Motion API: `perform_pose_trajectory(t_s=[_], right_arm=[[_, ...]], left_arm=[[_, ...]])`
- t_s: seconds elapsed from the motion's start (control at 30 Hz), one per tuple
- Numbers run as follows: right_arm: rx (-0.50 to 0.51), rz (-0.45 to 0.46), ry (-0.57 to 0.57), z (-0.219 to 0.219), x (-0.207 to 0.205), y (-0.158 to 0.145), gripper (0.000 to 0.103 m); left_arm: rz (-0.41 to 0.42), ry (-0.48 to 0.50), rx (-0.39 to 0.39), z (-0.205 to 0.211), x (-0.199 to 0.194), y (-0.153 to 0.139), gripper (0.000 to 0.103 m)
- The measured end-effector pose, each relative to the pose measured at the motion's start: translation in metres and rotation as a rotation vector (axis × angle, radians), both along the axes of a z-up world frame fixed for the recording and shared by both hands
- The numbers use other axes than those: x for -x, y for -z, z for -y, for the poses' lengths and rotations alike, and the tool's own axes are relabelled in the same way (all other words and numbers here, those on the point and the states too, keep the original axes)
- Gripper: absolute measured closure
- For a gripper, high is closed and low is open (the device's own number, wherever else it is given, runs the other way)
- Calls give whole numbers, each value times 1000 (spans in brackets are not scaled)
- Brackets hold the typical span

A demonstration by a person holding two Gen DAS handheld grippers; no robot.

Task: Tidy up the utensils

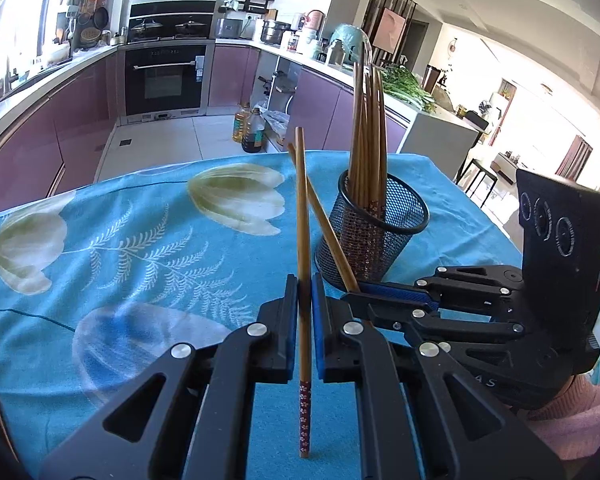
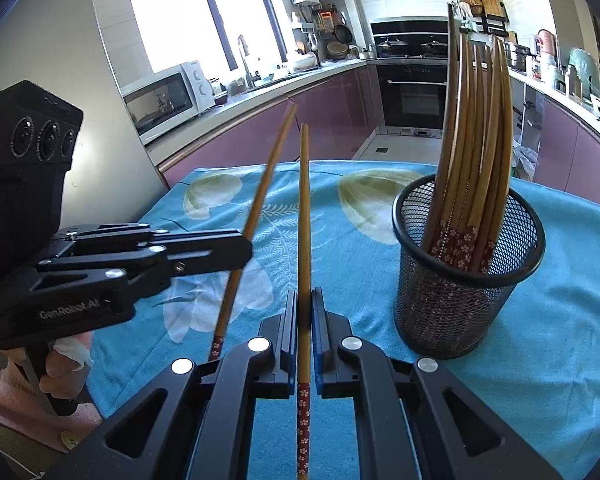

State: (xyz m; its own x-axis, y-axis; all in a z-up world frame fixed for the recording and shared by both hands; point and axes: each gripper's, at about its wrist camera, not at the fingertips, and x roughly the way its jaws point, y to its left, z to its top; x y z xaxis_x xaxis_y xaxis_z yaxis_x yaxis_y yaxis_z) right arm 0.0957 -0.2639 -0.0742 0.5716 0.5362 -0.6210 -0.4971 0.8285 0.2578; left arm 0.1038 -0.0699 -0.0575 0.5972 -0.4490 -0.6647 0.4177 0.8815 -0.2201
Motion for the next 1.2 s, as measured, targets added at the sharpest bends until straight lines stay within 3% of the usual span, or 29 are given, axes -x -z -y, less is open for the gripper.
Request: perform_pose_trajectory(t_s=[1.2], right_arm=[[-17,41,59,19,5,-8,97]], left_arm=[[2,29,1,8,-1,3,95]])
